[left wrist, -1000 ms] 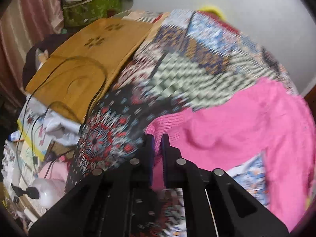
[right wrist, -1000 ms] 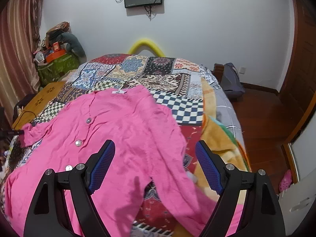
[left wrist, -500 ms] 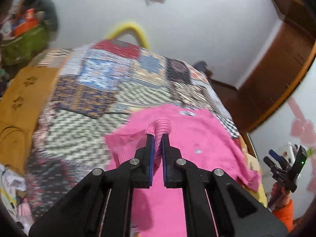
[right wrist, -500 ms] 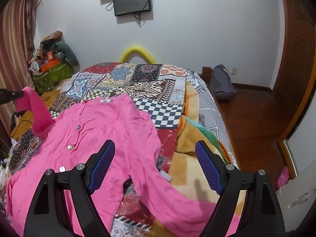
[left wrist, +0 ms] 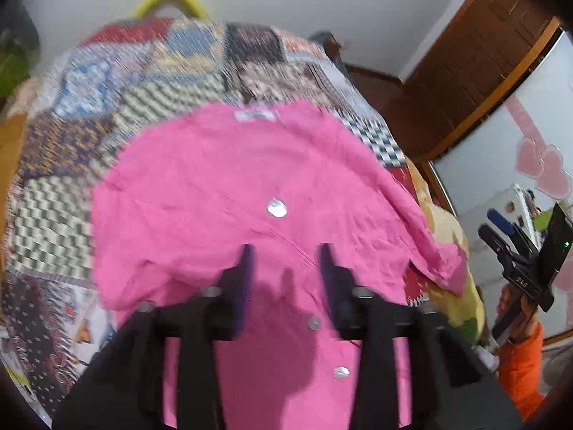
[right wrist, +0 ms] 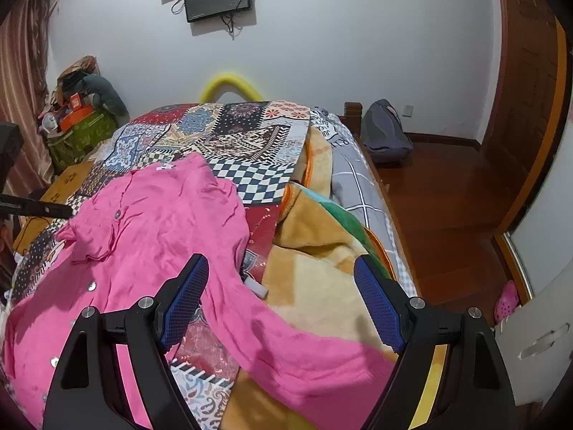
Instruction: Fold small clothes
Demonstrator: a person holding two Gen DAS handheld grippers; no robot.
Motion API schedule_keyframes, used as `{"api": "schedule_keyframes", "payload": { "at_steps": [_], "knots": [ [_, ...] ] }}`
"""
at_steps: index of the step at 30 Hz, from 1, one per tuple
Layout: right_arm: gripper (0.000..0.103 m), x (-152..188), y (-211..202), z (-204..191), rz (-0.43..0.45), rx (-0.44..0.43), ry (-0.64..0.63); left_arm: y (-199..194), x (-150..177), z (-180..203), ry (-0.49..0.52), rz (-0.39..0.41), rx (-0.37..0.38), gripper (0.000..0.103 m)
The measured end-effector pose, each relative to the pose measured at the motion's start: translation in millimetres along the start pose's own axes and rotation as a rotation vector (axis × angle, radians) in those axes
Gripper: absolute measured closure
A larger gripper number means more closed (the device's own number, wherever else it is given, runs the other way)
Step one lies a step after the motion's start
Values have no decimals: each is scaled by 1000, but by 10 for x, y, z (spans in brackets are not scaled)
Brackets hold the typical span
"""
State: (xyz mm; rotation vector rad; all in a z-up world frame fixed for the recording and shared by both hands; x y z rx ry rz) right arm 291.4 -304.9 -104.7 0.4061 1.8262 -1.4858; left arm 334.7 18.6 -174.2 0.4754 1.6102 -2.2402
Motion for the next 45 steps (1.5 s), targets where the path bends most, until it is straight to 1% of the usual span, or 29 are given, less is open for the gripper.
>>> {"api": "schedule_keyframes", "payload": {
  "at_steps": [2,5,8,12,15,17,18,20,22,24,26,29,31,33,34,35,36,37,39,43,45],
  "knots": [
    [22,5,0,-14,-9,-10,-5,-177,-21,-161,1,68,-60,46],
    [22,-18,24,-122,-17,-23,-45,-331,13,-492,-16,109,-151,46],
    [22,-85,57,-297,-15,-52,-88,-386,148,-914,-62,106,-236,45],
    [22,-251,160,-677,-9,-118,-154,-317,357,-1318,-103,72,-298,45],
    [22,-340,265,-946,-12,-170,-185,-220,476,-1542,-139,53,-304,45],
    [24,-397,377,-1163,-22,-211,-206,-181,524,-1644,-177,57,-280,45],
    [30,-407,426,-1252,-26,-224,-215,-156,516,-1671,-191,62,-272,45],
    [37,-413,595,-1457,-57,-260,-240,-106,497,-1709,-211,74,-256,45],
    [39,-356,763,-1637,-96,-298,-247,-35,487,-1727,-209,77,-256,45],
    [52,-289,923,-1770,-136,-328,-246,52,484,-1732,-202,67,-264,45],
    [59,-178,1118,-1897,-200,-367,-236,167,518,-1693,-191,42,-251,45],
    [66,-53,1301,-2051,-256,-394,-238,292,614,-1615,-159,17,-236,45],
    [68,12,1348,-2119,-279,-410,-248,305,651,-1572,-126,27,-259,45],
    [79,69,1376,-2172,-288,-414,-267,304,677,-1544,-97,38,-273,45],
    [80,79,1376,-2185,-290,-412,-271,301,686,-1541,-93,41,-275,45],
    [84,75,1372,-2181,-288,-411,-272,297,689,-1543,-93,42,-273,45],
    [92,69,1365,-2178,-287,-412,-272,293,692,-1552,-94,42,-271,45],
    [95,59,1348,-2162,-286,-412,-274,299,689,-1565,-95,42,-269,44],
    [99,21,1288,-2138,-278,-417,-286,302,693,-1590,-106,42,-268,43],
    [100,-80,1178,-2065,-254,-410,-315,304,715,-1588,-113,48,-280,41],
    [100,-134,1083,-2020,-229,-411,-325,297,723,-1573,-109,46,-290,40]
  ]
}}
Point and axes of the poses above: each gripper's, at about its wrist camera, not at the fingertips, and y roughly the way its jaws point, z to its right, x to its underside, the point moved 4 cm from there along y, roughly the way its jaws point, and after that the axes turned 2 degrees about -y, right-handed, at the moved point
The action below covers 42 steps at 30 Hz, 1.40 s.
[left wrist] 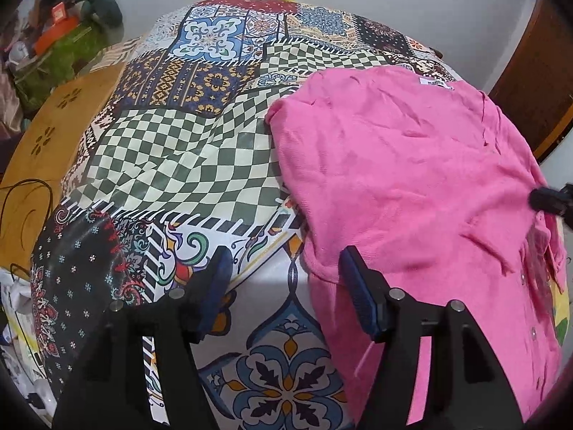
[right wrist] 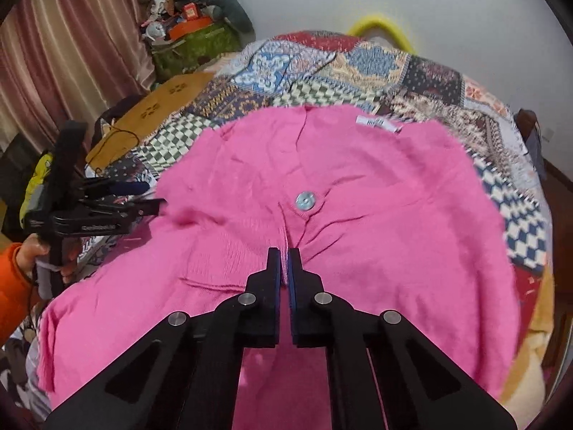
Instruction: Fold small clothes
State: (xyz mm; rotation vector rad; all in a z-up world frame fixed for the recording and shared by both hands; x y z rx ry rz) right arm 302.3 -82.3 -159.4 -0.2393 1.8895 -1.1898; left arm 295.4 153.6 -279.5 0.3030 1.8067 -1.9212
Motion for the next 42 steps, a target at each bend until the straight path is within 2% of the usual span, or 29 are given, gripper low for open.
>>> {"api": "schedule_keyframes", "payload": {
  "at_steps": [5,7,9,11,16,17,19,21,22,28,34,35,36,42],
  "knots": [
    [100,-76,-154,86,61,45,-10,-98,-68,22,-19,23,10,41],
    [100,-88,-118,175,57,56,18,-52,-70,43,-25,7,11,41],
    [100,-53,-38,245,37,74,45,25,-46,81,-2,-9,-19,39],
    [100,0,50,290,15,89,66,39,-33,123,31,11,-55,38],
    [98,89,21,352,-1,110,109,13,-51,110,35,6,-83,38],
    [96,107,-38,354,7,83,134,-3,-54,105,33,7,-90,38],
    [85,140,-88,337,9,39,161,-79,-67,117,32,25,-95,38],
    [67,184,-104,277,10,17,158,-137,-78,136,34,42,-98,38],
    [66,213,-94,234,6,12,149,-171,-81,149,34,52,-99,38],
    [66,304,116,104,-36,-28,140,-105,-66,247,49,39,-96,38],
    [68,229,263,78,-13,-66,183,21,-25,297,59,29,-100,38],
    [78,211,275,67,-6,-67,178,25,-33,293,59,30,-96,38],
    [96,201,283,60,-5,-63,171,25,-29,292,56,30,-93,38],
    [98,214,211,23,0,-50,120,50,-62,199,27,33,-95,38]
  ]
}}
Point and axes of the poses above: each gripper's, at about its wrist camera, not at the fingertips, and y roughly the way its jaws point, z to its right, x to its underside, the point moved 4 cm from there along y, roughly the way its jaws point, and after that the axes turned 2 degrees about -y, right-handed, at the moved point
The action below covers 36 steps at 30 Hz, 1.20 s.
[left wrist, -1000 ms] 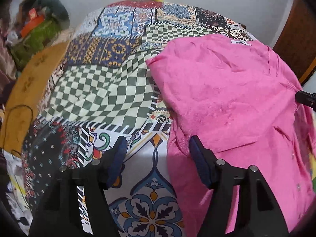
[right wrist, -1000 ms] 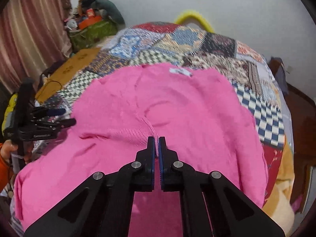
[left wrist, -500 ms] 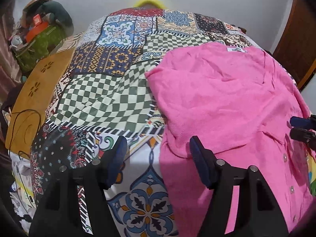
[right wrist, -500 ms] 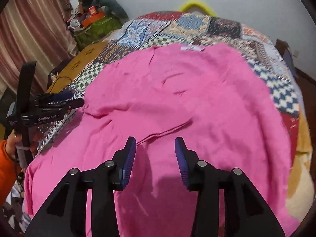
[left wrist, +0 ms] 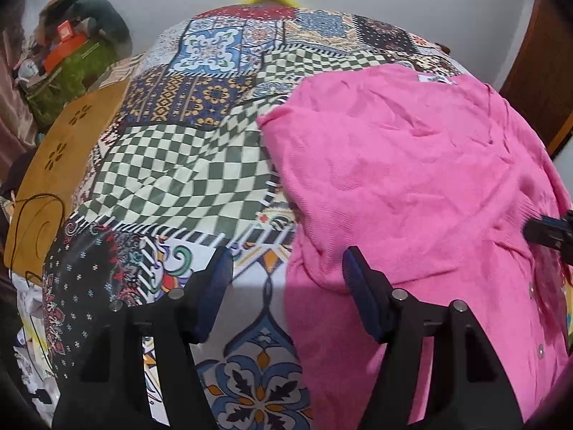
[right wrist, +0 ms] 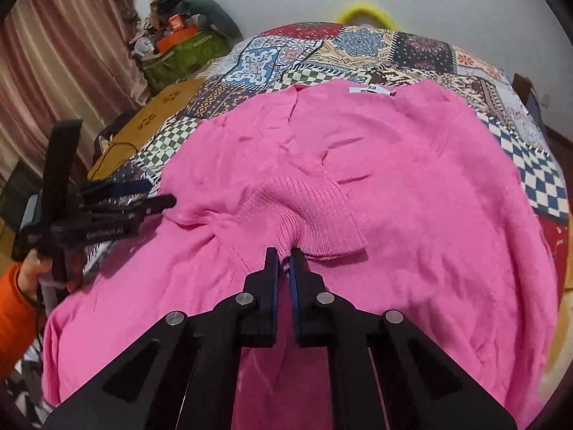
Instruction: Fold small clothes
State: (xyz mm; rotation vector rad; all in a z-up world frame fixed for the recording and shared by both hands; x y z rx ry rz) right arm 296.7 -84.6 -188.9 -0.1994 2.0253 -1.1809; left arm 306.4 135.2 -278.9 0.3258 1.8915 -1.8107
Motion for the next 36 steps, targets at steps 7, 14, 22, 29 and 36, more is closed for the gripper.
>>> {"api": "schedule_keyframes", "payload": {
  "at_steps": [7,14,22,29,36],
  "knots": [
    [98,101,-245,111,-8,57,8,-37,12,-79,-19,-13,-25,38],
    [67,235,-927,322,93,160,68,-639,93,72,17,67,23,39],
    [54,768,-1663,836,167,382,132,-1175,194,309,9,123,125,37],
    [54,1499,-1888,1538,119,506,324,-1248,293,471,5,121,140,37],
    [54,1848,-1733,1938,87,474,484,-1189,336,595,24,100,137,37]
  ]
}}
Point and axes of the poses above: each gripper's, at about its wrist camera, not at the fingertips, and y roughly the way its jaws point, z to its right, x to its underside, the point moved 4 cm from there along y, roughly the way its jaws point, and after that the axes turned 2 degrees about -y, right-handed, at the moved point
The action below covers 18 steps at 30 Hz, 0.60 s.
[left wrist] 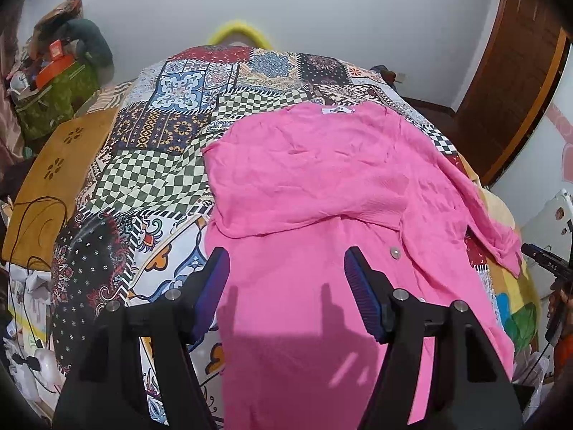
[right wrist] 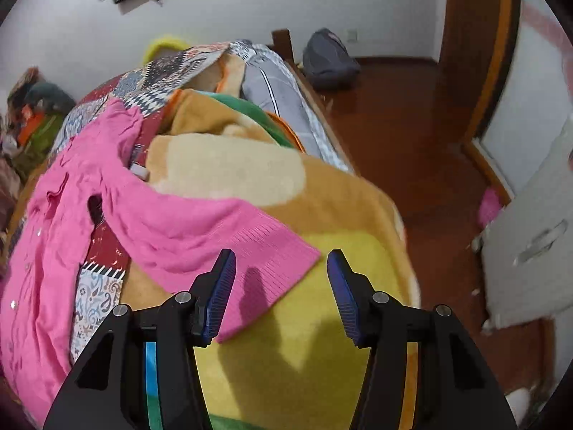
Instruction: Fold small clothes
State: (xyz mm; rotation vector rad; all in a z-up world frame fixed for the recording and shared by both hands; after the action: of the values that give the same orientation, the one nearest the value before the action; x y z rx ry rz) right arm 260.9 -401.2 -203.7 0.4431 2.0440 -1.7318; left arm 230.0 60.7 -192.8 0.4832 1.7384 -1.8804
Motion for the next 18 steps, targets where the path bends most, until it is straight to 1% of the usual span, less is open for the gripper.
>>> {"api": "schedule_keyframes", "payload": {
  "at_steps": [2,3,4,5,7,8,10,13,15,18],
  "knots": [
    [54,-21,93,-12,-4,-19,10,29,8,13,4,-6,-1,37],
    [58,-32,152,-15,-15,-24,20,37,15,20,7,-8,-2,37],
    [64,-6,165,6,-21,-24,26,45,19,27,9,-9,-4,37],
    [76,4,211,-7,-34,-32,29,45,22,30,11,-8,-3,37],
    [87,11,213,-50,-28,-33,16,46,21,24,12,-5,-4,37],
    [96,35,145,-51,-20,-43,12,44,21,18,12,-3,-5,37],
    [97,25,73,-67,-10,-67,9,42,14,3,10,0,-6,37],
    [97,-83,-153,-192,41,-86,-36,29,2,-34,0,5,-1,37],
    [97,-235,-383,-374,103,-113,-89,15,-7,-58,-2,11,-2,37],
    [97,-490,-667,-694,162,-159,-171,-7,-12,-88,0,21,-5,37]
  ]
}}
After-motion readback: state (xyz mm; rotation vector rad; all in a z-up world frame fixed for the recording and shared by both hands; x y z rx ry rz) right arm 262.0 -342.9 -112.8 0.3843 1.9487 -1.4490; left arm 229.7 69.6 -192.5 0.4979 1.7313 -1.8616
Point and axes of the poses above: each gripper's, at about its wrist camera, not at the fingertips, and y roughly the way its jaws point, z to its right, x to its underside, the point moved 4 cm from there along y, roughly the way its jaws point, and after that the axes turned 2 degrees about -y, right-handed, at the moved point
